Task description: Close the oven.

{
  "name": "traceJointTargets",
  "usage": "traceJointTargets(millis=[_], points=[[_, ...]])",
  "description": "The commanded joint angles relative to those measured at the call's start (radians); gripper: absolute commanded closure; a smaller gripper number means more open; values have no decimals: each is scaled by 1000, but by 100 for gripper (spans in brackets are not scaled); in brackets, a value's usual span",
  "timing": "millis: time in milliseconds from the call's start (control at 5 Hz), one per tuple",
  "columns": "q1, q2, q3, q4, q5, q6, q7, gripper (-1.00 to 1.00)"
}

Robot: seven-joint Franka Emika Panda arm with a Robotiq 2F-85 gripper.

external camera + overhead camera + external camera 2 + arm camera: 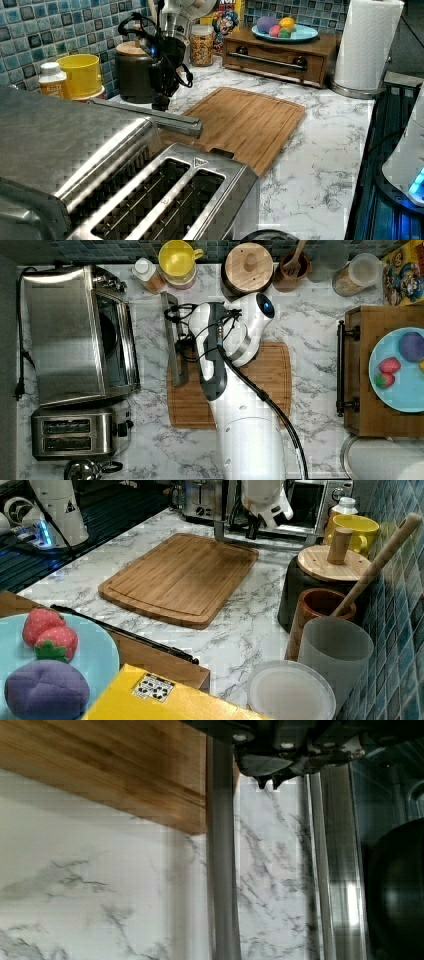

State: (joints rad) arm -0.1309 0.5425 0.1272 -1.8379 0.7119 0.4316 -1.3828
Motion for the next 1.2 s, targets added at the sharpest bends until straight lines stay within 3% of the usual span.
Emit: traceJointTargets(millis=[200, 600, 800, 1000, 1200], points=[[288, -225, 148, 173, -242, 32, 208, 100], [348, -212, 153, 182, -503, 73, 417, 100], [436, -280, 103, 104, -781, 197, 690, 100], [478, -337, 76, 56, -914, 245, 873, 100], [471, -322, 95, 134, -902, 139, 897, 100]])
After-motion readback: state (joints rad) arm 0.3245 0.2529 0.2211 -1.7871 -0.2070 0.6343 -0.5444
